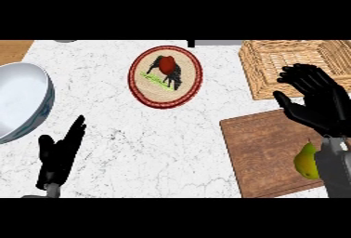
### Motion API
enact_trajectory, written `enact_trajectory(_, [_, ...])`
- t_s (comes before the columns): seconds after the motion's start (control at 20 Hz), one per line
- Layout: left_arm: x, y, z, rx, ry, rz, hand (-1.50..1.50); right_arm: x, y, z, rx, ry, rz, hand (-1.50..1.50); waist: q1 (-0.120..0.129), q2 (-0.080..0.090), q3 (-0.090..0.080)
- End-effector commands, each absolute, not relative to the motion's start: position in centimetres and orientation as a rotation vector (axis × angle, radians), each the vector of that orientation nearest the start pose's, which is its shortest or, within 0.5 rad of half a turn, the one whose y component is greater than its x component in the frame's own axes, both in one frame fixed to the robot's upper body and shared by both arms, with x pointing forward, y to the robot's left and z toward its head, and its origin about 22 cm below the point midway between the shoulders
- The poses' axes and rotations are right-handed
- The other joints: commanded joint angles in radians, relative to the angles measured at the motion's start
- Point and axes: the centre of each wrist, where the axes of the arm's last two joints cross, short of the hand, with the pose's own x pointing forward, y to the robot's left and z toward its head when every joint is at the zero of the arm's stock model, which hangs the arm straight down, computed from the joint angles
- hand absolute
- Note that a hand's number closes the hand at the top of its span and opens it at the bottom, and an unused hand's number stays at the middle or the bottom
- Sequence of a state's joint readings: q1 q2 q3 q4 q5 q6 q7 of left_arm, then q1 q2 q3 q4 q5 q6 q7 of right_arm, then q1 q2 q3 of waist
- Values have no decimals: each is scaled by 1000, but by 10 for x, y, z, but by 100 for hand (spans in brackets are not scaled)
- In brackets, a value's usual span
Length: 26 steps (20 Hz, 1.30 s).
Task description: Pick the pear from the cutting board and place it in the basket
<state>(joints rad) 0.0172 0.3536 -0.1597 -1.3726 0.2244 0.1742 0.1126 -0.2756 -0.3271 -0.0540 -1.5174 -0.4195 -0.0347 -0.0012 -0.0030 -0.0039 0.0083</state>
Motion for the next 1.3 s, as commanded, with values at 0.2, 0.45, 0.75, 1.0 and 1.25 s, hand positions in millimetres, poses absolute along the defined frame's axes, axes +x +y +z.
enact_trajectory(0.2, [205, 299, -59, 172, -1018, -18, 0, 305, -355, 143, -513, -1556, 215, -150, -7, 8, -16])
enact_trajectory(0.45, [196, 303, -52, 167, -1008, 0, 0, 285, -393, 209, -713, -1349, 464, -150, -21, -7, -13])
enact_trajectory(0.75, [194, 311, -51, 174, -990, -8, 0, 267, -441, 292, -693, -1208, 637, -150, -11, 0, -10])
enact_trajectory(1.0, [198, 303, -55, 155, -1019, -28, 0, 257, -467, 316, -538, -1027, 796, -150, -1, 8, -10])
enact_trajectory(1.25, [199, 301, -47, 143, -1034, -18, 0, 249, -486, 305, -486, -899, 875, -150, -5, 4, -8])
